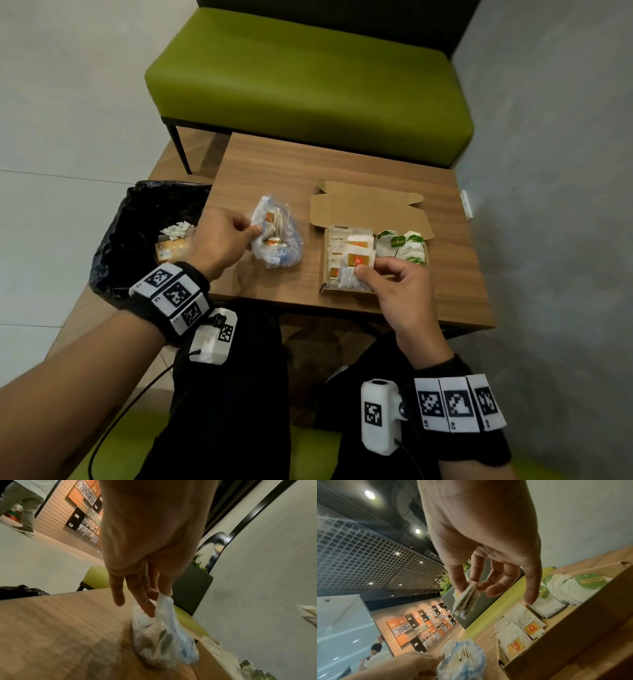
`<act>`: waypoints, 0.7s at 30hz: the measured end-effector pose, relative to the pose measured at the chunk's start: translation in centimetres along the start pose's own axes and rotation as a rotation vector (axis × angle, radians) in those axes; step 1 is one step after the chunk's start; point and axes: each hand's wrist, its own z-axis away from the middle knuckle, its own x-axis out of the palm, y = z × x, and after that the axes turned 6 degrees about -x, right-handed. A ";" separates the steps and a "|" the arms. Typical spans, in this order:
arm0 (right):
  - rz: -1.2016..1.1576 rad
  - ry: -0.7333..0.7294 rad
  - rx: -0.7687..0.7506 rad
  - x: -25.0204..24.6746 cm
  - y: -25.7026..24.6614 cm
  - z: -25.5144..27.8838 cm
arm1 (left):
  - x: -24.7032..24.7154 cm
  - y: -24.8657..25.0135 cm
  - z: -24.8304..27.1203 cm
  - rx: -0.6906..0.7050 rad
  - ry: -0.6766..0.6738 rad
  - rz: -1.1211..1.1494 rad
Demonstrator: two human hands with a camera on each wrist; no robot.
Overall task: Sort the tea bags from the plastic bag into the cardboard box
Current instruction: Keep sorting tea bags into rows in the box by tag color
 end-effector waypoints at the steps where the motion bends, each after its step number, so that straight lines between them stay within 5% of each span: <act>1: -0.006 0.012 0.001 0.0 0.3 0.0 | 0.1 -0.2 -0.1 -0.010 -0.018 -0.009; 5: -0.107 -0.006 0.028 -0.3 1.4 0.0 | -0.2 1.0 1.3 0.022 0.120 -0.133; 8: -0.196 -0.057 0.041 -0.4 2.0 0.2 | -0.2 3.0 4.7 0.215 0.148 -0.069; 14: -0.357 -0.193 0.000 0.0 2.3 0.3 | 2.8 4.1 9.9 0.248 -0.573 0.331; 21: -0.260 -0.121 -0.035 -0.7 3.3 0.1 | 5.5 3.6 10.5 0.332 -0.388 0.241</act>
